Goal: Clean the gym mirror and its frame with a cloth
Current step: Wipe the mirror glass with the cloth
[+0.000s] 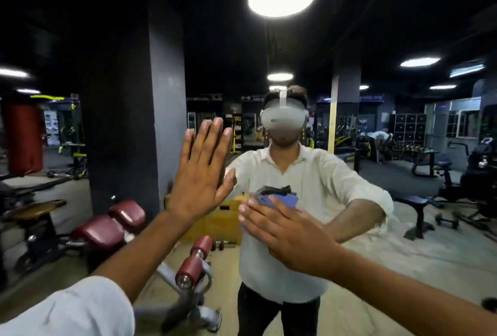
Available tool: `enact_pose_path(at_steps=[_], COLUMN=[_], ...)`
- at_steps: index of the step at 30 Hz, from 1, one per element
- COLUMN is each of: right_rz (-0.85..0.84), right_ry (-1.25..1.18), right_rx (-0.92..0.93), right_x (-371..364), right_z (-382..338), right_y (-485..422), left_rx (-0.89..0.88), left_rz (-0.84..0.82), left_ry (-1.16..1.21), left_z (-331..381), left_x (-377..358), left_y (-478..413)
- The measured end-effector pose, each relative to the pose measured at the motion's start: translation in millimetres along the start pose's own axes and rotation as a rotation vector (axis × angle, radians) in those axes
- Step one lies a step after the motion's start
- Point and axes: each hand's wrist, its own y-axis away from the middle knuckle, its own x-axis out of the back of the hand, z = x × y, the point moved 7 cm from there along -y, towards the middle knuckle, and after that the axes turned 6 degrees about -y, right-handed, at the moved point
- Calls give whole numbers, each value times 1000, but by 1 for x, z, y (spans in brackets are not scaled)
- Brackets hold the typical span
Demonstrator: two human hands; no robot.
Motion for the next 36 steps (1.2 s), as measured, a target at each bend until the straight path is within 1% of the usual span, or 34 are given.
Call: enact_pose_path(at_steps=[2, 4, 5, 6, 8, 9, 10, 11, 13, 15, 18, 21, 23, 26, 28, 29, 30, 32, 34, 35, 36], right_rz=[-109, -164, -151, -118, -50, -27, -25, -48, -123, -179, -154, -113, -82, -82, -78, -47, 13, 164, 306, 352, 360], right_ry=[-5, 2, 27, 43, 37, 25, 17, 7, 4, 2, 31, 24, 15, 34, 54, 77, 105, 126, 54, 17, -3], right_rx=[111, 186, 168, 107, -79, -152, -179, -153, -37, 27, 13, -86, -123, -72, -10, -32, -113, -395, -647, -698, -692], right_x=[-15, -17, -14, -7, 2, 3, 2, -5, -23, -32, -15, 3, 4, -2, 9, 22, 39, 77, 104, 109, 106], right_z=[-32, -36, -27, -13, 14, 17, 11, -4, -35, -39, -13, 10, 8, 1, 19, 37, 62, 120, 157, 162, 157], right_y=[17, 24, 23, 20, 20, 23, 27, 32, 48, 56, 37, 10, 0, 2, 5, 4, 1, -5, -4, -3, -5], left_rx=[31, 39, 39, 35, 26, 22, 23, 23, 1, -34, -61, -96, -124, -224, -252, -233, -203, -153, -144, -143, -138], left_rz=[-46, -104, -129, -149, -176, -185, -189, -192, -197, -189, -168, -155, -142, -107, -85, -73, -57, -28, -20, -9, -1], left_ry=[6, 10, 7, -1, -20, -33, -41, -47, -59, -45, -16, 5, 45, 101, 102, 104, 107, 98, 64, 48, 40], left_z=[12, 22, 26, 28, 32, 33, 34, 35, 35, 33, 28, 25, 26, 28, 23, 18, 13, 5, 4, 6, 7], left_x=[-4, -8, -11, -13, -16, -18, -18, -17, -15, -12, -5, 0, 4, 8, 9, 8, 8, 9, 10, 11, 11], left_y=[21, 43, 52, 60, 74, 78, 81, 83, 86, 85, 83, 77, 67, 52, 42, 35, 26, 4, -19, -31, -40])
